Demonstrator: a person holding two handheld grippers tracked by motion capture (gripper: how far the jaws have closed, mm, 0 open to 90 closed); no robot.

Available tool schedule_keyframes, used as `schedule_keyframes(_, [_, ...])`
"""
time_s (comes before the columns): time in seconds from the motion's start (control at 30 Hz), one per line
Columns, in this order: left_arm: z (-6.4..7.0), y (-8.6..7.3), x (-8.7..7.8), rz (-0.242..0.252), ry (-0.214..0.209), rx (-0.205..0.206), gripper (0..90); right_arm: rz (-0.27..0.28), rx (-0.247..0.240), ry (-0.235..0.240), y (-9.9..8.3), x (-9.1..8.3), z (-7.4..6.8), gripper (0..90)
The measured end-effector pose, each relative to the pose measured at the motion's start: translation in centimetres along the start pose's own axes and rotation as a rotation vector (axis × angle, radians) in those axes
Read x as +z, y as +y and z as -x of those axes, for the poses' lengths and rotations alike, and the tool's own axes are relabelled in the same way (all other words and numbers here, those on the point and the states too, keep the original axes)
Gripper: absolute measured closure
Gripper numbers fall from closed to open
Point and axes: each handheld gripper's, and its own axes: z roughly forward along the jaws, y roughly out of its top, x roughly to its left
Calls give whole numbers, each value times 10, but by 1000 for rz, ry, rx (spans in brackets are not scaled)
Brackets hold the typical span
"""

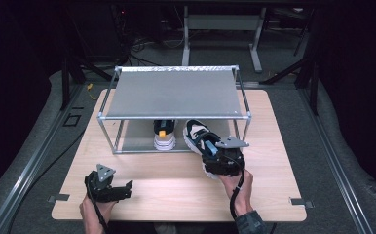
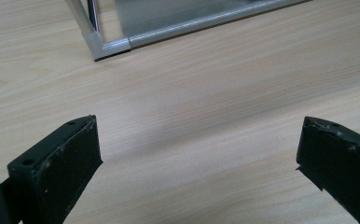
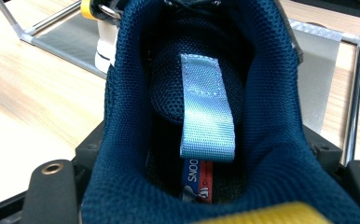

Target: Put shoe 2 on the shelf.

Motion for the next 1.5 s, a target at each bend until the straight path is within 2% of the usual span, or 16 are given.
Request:
schedule_keyframes(0.1, [1, 0, 1, 7, -3, -5, 0, -10, 0, -7, 3, 5, 1, 245])
schedule_keyframes(0.3, [7, 2, 4, -1, -17, 13, 0, -17, 21, -19, 5, 13, 3, 244])
schedule_keyframes(0.53, [5, 2, 4, 3, -12, 8, 0, -36, 39, -41, 7, 27, 6, 244])
schedule_keyframes(0.57, [6, 2, 4, 2, -14, 9, 0, -42, 39, -46, 8, 29, 6, 243])
schedule_keyframes(0.6, [6, 2, 5, 5, -15, 7, 0, -53, 43, -75, 9, 31, 5, 243])
schedule_keyframes(0.67, [7, 1, 5, 3, -18, 8, 0, -49, 55, -36, 10, 38, 5, 243])
schedule_keyframes(0.73, [6, 1, 5, 0, -17, 11, 0, -62, 64, -71, 12, 45, 3, 242])
schedule_keyframes(0.83, [6, 1, 5, -2, -19, 12, 0, -71, 91, -52, 14, 57, 1, 241])
schedule_keyframes(0.87, [5, 0, 5, 1, -13, 14, 0, -92, 85, -111, 15, 61, -2, 240])
schedule_keyframes(1.0, [4, 0, 4, -2, -12, 10, 0, -115, 118, -112, 16, 80, -4, 240])
schedule_keyframes(1.17, [2, 0, 3, -3, -9, 10, 0, -148, 166, -169, 17, 100, -6, 233])
schedule_keyframes(1.23, [2, 0, 2, -8, -12, 10, 0, -136, 190, -180, 19, 104, -6, 228])
schedule_keyframes(1.43, [4, 3, 1, 0, -7, 12, 0, -146, 211, -178, 23, 112, -8, 175])
schedule_keyframes(1.5, [3, 3, -1, 7, -8, 7, 0, -162, 227, -132, 21, 109, -3, 138])
